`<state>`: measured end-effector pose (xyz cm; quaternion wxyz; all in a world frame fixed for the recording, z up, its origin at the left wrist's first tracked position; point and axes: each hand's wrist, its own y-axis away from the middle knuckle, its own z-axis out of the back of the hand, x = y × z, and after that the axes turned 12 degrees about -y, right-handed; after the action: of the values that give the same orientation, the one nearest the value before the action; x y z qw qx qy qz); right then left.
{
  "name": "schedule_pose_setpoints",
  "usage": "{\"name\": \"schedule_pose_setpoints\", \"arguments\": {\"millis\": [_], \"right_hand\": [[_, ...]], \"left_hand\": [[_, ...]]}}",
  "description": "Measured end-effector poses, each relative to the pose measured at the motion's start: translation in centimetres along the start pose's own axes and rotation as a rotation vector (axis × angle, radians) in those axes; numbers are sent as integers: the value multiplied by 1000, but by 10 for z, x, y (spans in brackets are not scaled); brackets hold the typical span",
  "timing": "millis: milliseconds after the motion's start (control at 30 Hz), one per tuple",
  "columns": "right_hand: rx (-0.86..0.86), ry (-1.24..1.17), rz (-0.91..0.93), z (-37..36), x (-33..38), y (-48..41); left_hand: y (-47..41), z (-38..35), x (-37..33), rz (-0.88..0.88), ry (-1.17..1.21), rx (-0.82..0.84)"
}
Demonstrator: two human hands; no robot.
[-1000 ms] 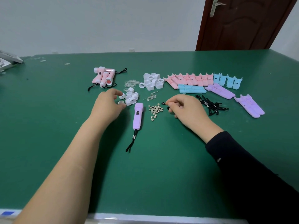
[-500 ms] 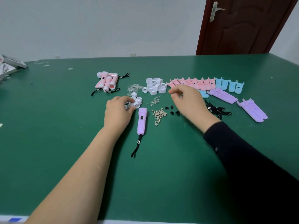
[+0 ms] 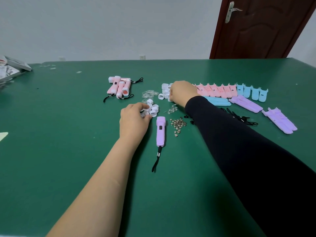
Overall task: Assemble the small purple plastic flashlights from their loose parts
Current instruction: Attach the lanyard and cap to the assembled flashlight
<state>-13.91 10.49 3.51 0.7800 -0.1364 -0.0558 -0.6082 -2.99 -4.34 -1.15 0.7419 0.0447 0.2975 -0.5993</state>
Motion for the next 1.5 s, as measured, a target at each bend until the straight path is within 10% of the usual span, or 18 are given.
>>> {"name": "schedule_pose_setpoints", "arguments": {"millis": [133,633,1500], "right_hand": [[6,-176,-2,6,-4,2],[241,-2089,-332,30,-50,117],[117,-2057,-271,11,-55,120]], "left_hand": [[0,0,0,0,38,-13],[-1,3,0,-4,91,-70],[-125,0,-19,38,-357,250]]}}
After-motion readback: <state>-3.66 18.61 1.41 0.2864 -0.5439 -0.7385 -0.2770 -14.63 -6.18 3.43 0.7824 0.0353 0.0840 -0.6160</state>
